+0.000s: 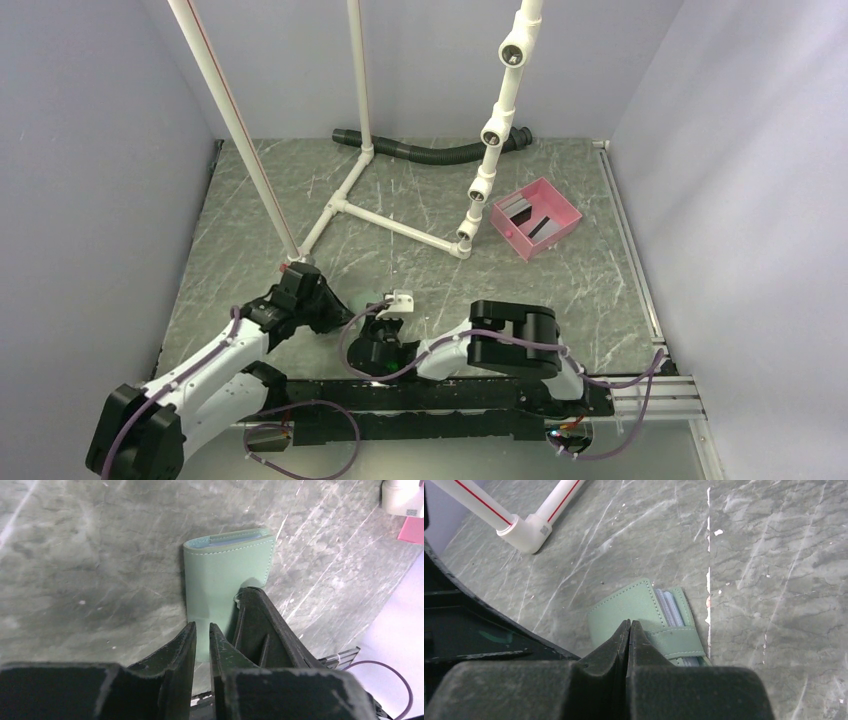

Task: Put the credit cards into the card holder
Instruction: Close the card holder at the center of the board.

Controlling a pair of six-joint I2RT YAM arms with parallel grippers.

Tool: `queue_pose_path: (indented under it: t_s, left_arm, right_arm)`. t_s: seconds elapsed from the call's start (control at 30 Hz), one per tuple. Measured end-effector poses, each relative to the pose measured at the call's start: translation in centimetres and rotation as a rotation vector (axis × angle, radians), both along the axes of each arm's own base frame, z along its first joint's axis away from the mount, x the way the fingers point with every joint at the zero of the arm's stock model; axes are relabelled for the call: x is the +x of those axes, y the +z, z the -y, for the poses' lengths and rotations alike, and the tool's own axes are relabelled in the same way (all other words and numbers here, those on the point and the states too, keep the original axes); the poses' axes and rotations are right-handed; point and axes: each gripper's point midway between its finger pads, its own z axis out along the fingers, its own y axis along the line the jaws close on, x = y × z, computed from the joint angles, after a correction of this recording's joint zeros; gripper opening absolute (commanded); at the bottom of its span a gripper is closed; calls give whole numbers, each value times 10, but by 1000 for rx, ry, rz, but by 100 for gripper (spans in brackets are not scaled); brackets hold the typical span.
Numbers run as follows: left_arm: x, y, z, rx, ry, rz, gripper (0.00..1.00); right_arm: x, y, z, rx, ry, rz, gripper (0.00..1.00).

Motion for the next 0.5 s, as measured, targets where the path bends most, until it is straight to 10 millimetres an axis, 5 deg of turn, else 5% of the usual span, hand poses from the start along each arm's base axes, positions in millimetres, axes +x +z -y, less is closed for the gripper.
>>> queue_pose_path:
  t_s: [0.1,0.33,0.5]
  left_arm:
    - [-3,5,-7,38,-4,4,32]
    - [10,58,-15,94,-13,91,46]
    - [14,83,-18,122,-26,119,57]
  right_arm:
    - [-3,11,0,-5,36,-20,33]
    - [-34,31,11,-239,331,-221,55]
    - [-29,65,31,-368,436,-266,74]
